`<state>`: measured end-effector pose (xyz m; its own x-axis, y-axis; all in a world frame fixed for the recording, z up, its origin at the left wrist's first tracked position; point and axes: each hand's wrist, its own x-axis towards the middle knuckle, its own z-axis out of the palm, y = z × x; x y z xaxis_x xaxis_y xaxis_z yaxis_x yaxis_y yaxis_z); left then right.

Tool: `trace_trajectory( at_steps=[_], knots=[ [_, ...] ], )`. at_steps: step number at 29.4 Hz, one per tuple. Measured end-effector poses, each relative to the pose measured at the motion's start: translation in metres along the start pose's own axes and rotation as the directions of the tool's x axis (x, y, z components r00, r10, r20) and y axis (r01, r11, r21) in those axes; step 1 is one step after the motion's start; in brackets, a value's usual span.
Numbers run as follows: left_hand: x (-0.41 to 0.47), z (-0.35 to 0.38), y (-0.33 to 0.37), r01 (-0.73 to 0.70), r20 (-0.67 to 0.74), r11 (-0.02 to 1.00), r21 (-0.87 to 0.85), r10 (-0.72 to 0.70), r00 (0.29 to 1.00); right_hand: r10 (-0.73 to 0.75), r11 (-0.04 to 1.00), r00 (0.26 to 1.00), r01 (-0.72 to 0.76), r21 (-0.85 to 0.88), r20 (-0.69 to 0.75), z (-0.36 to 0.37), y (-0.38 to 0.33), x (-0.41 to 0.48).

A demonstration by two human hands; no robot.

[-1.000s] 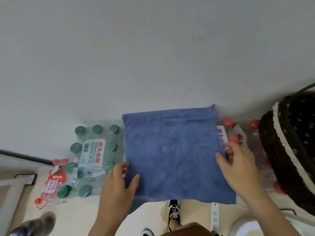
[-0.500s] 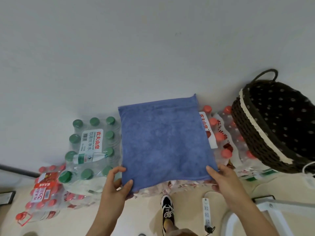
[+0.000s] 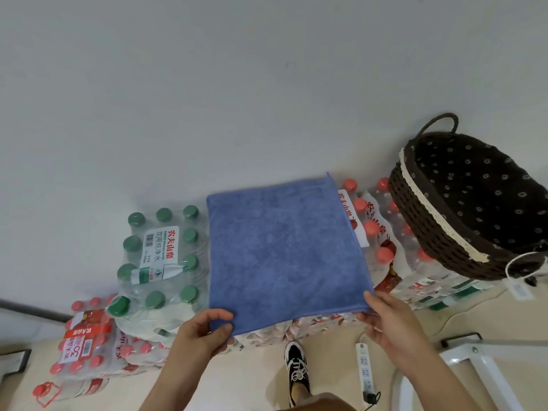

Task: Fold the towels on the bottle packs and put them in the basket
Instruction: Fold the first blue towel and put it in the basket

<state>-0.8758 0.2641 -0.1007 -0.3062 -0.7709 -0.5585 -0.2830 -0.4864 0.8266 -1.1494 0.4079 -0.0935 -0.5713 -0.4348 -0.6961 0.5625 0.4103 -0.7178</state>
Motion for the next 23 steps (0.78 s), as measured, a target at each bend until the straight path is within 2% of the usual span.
trace_trajectory(
  at_steps=[3, 4, 6, 8, 11, 14, 15, 16, 18, 20, 23],
  knots=[
    [-0.009, 0.000, 0.006, -0.137, 0.114, 0.979, 0.153, 0.121, 0.986, -0.282, 0.917, 0.955, 0.239, -0.320, -0.094, 0.009, -0.009, -0.017],
    [-0.012, 0.000, 0.009, -0.218, 0.122, 0.942, 0.254, 0.193, 0.974, -0.372, 0.859, 0.925, 0.313, -0.404, -0.073, 0.013, -0.014, -0.025],
    [-0.013, 0.002, 0.018, -0.387, 0.140, 0.784, 0.485, 0.368, 0.919, -0.485, 0.758, 0.874, 0.424, -0.495, 0.005, 0.024, -0.026, -0.040],
    [-0.013, 0.009, 0.034, -0.502, 0.201, 0.622, 0.601, 0.490, 0.848, -0.552, 0.684, 0.829, 0.513, -0.519, 0.091, 0.038, -0.036, -0.050],
    [-0.012, 0.027, 0.063, -0.673, 0.351, 0.404, 0.619, 0.624, 0.698, -0.590, 0.661, 0.786, 0.602, -0.449, 0.186, 0.064, -0.047, -0.057],
    [-0.004, 0.047, 0.079, -0.736, 0.444, 0.178, 0.653, 0.697, 0.562, -0.630, 0.636, 0.727, 0.684, -0.356, 0.272, 0.088, -0.050, -0.062],
    [-0.002, 0.051, 0.082, -0.736, 0.445, 0.134, 0.663, 0.721, 0.532, -0.639, 0.629, 0.709, 0.705, -0.328, 0.297, 0.094, -0.050, -0.064],
    [0.000, 0.053, 0.085, -0.744, 0.438, 0.118, 0.658, 0.744, 0.505, -0.651, 0.625, 0.692, 0.722, -0.297, 0.312, 0.098, -0.050, -0.065],
    [-0.001, 0.054, 0.093, -0.778, 0.402, 0.175, 0.603, 0.776, 0.486, -0.669, 0.633, 0.675, 0.737, -0.237, 0.310, 0.100, -0.052, -0.066],
    [-0.005, 0.053, 0.100, -0.799, 0.354, 0.277, 0.534, 0.785, 0.509, -0.679, 0.638, 0.665, 0.744, -0.197, 0.311, 0.100, -0.055, -0.067],
    [-0.012, 0.055, 0.108, -0.793, 0.307, 0.369, 0.484, 0.777, 0.549, -0.690, 0.624, 0.643, 0.761, -0.176, 0.333, 0.100, -0.059, -0.069]
  ],
)
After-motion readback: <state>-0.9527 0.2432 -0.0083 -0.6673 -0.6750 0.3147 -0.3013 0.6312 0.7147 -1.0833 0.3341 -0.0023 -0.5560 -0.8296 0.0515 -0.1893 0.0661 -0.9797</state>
